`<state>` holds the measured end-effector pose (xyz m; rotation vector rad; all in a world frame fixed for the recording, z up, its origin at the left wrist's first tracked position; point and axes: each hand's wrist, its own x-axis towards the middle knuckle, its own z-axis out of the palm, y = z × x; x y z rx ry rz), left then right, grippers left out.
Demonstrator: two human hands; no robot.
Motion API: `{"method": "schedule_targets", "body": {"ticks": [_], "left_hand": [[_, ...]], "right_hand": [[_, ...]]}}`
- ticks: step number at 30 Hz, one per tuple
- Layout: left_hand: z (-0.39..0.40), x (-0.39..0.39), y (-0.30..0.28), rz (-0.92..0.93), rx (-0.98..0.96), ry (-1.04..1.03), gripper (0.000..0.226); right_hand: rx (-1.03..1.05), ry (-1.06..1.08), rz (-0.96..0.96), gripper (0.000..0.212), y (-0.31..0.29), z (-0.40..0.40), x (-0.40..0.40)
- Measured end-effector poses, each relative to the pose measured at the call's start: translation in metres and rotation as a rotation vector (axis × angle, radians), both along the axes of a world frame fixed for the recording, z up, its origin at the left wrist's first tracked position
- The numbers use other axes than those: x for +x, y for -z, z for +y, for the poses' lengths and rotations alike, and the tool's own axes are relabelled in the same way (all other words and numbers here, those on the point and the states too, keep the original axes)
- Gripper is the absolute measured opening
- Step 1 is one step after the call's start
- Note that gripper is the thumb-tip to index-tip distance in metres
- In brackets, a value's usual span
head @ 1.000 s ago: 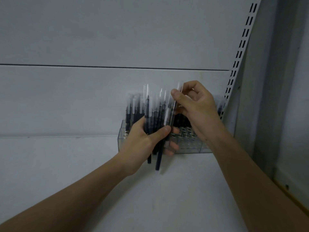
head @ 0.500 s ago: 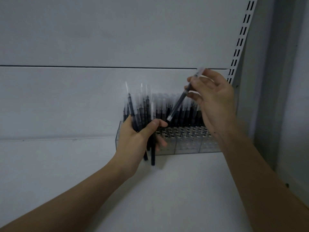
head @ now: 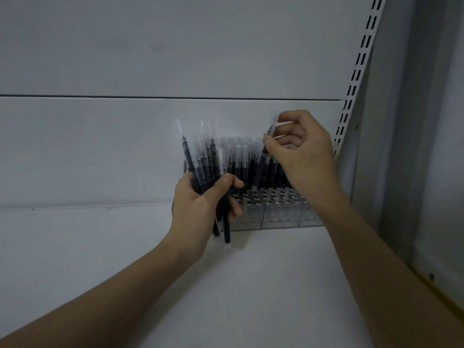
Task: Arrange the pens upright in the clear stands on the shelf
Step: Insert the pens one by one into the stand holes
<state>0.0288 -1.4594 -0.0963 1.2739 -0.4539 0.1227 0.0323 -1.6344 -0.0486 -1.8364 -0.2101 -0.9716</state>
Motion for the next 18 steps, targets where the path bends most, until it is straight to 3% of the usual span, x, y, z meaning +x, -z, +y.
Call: {"method": "schedule_targets", "body": {"ticks": [13, 18], "left_hand": [[-0.0057, -0.0024, 0.0048, 0.0, 0.035, 0.04, 0.018], [-0.0084, -0.0027, 0.0061, -0.002, 0.039, 0.059, 0.015]], "right_hand": [[-0.294, 0.023, 0.399, 0.027, 0.0071, -0.0055, 0.0037], [-0.329, 0.047, 0.41, 0.028, 0.0077, -0.0049, 0.0043]]}}
